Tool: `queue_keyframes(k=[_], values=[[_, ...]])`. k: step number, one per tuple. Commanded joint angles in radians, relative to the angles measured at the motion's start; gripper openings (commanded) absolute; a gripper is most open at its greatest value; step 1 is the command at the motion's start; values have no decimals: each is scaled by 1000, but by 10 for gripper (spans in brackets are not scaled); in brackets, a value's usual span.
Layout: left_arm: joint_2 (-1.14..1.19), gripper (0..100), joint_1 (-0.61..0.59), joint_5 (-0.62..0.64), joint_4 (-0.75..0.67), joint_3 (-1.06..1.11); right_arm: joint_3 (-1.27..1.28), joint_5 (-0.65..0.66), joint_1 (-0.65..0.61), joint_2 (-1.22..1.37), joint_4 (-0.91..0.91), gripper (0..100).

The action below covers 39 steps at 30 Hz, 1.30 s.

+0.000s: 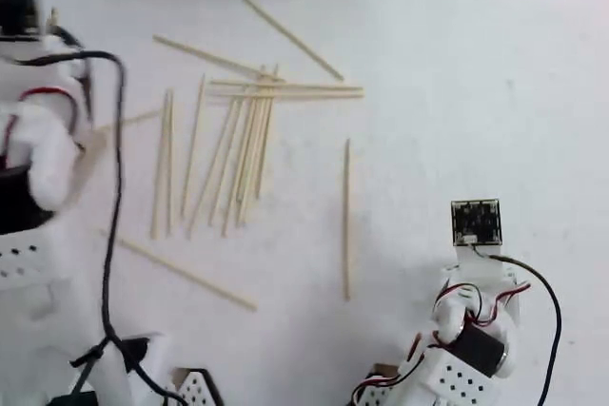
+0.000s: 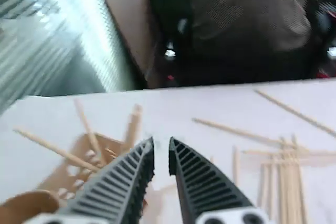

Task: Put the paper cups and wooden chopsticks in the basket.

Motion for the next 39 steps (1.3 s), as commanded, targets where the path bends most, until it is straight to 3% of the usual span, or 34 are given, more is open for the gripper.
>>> queue_keyframes(k=[1,5,9,14,22,34,39], values=[[64,68,245,-34,153,-8,9,-2,12,-1,-2,45],[278,68,424,-6,110,44,9,-2,12,-1,-2,45],[487,112,541,158,20,6,9,-2,12,-1,-2,45],[647,181,665,388,34,-64,9,-2,12,-1,-2,45],[845,189,720,218,-28,-117,9,-2,12,-1,-2,45],[1035,192,852,230,-91,-107,9,-2,12,-1,-2,45],[1121,191,858,304,-124,-115,9,-2,12,-1,-2,45]])
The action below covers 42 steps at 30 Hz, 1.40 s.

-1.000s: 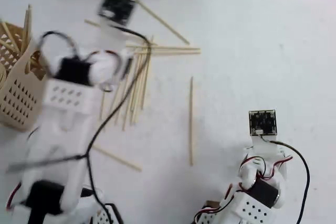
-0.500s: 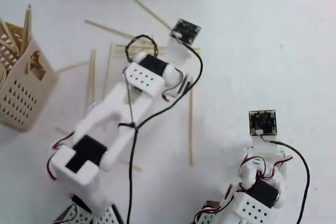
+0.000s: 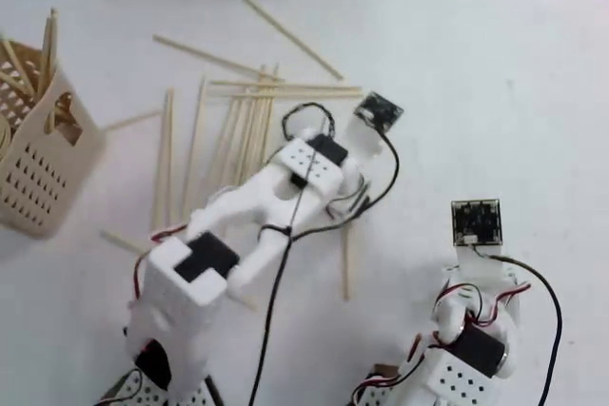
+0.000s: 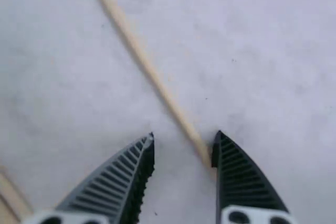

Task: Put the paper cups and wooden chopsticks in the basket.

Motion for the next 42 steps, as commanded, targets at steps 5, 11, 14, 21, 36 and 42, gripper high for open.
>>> queue_keyframes(k=[5,11,14,21,36,42], values=[[39,188,12,46,25,-87,9,-2,12,-1,-2,45],[39,112,7,46,83,-86,9,-2,12,-1,-2,45],[39,60,-2,41,123,-86,9,-2,12,-1,-2,45],[33,57,-196,-3,170,-86,9,-2,12,-1,-2,45],[-131,22,-412,-222,183,-192,9,-2,12,-1,-2,45],[-387,21,-472,-224,232,-227,9,-2,12,-1,-2,45]])
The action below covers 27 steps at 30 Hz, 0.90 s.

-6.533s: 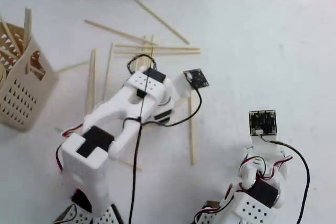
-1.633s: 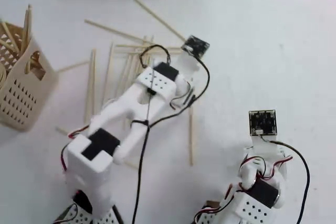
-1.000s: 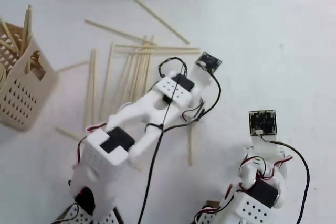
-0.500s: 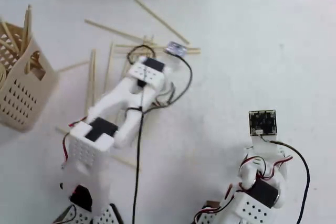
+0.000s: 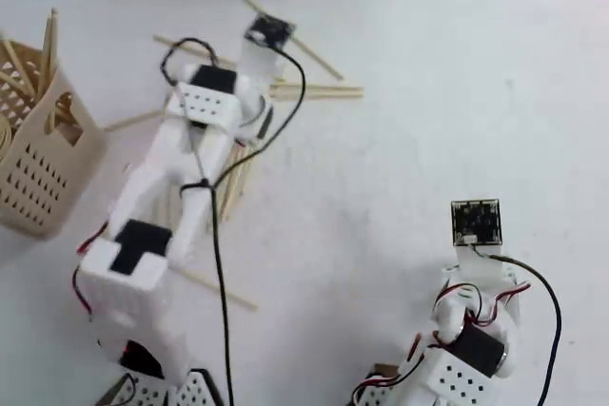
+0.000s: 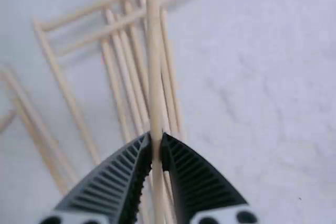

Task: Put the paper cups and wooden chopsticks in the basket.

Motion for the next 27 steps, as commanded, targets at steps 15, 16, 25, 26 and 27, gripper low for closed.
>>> queue_keyframes(k=[15,16,25,26,27], values=[[-967,21,-567,25,-459,153,9,-2,12,-1,-2,45],[-972,21,-595,28,-514,186,9,-2,12,-1,-2,45],[-825,22,-717,35,-807,284,9,-2,12,-1,-2,45],[-803,22,-719,35,-807,284,9,-2,12,-1,-2,45],[-782,22,-719,35,-804,284,9,-2,12,-1,-2,45]])
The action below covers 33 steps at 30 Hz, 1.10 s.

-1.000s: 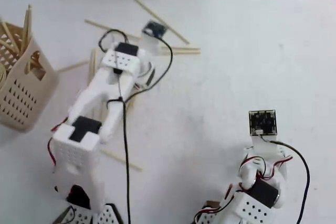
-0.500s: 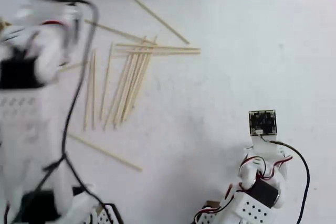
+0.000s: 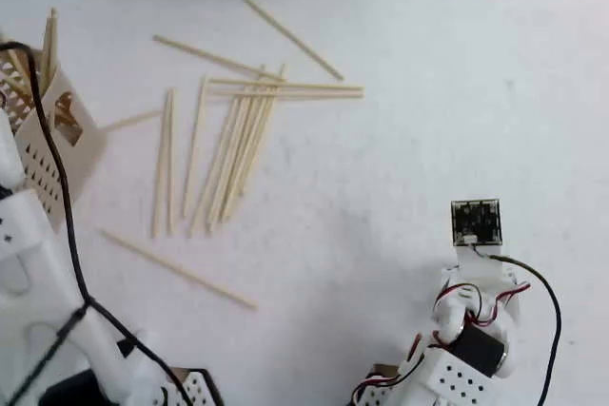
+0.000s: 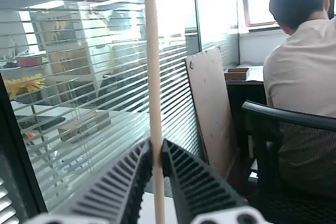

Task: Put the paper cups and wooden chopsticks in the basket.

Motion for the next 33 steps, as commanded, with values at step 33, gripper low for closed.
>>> queue_keyframes(k=[33], values=[[139,90,27,34,285,-101,9,-2,12,-1,-2,45]])
